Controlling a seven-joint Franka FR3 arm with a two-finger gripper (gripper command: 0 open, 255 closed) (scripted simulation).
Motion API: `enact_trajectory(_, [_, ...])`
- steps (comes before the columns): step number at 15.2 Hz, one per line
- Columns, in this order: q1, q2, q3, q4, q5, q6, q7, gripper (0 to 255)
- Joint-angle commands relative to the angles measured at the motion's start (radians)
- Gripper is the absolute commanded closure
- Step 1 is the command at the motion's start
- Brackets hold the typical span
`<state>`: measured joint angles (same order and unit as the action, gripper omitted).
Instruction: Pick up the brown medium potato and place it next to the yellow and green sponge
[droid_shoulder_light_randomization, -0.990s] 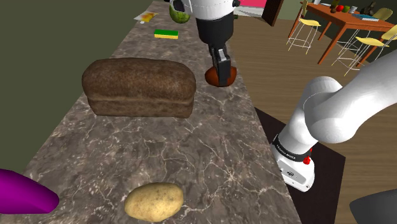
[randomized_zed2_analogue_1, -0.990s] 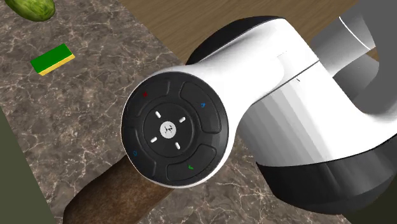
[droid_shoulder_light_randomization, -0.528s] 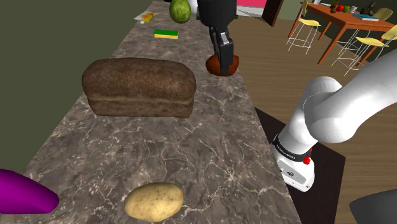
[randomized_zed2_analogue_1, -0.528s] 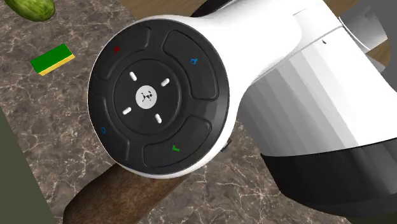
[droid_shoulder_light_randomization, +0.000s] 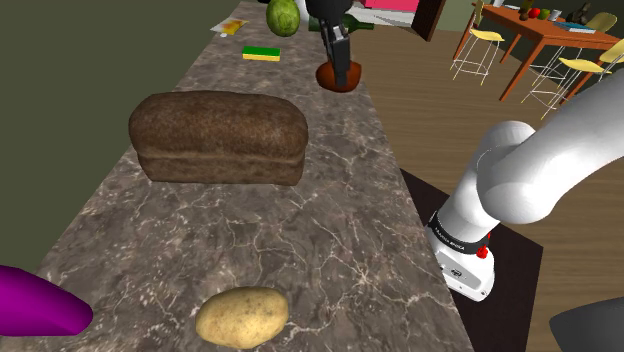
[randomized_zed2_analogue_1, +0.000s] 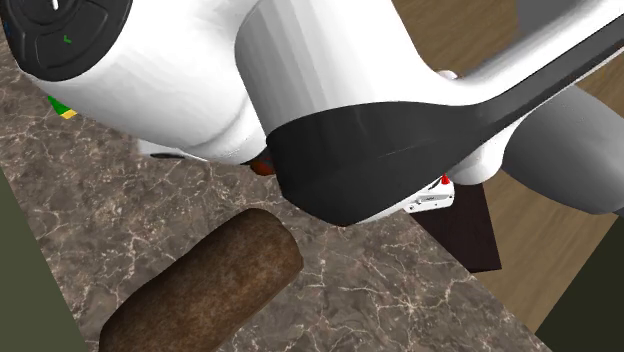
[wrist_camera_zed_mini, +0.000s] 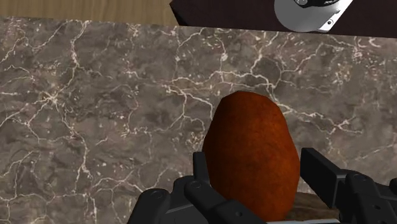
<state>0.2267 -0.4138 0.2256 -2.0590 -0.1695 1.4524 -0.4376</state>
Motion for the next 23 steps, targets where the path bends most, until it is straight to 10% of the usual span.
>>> enact_trajectory(1, [-0.02,0.04,-0.027,0.028,-0.026,0.02,-0.037,255])
enact_trajectory(23, [-0.207,0.61,-0.245,0.645,-0.147,0.082,-0.421,255])
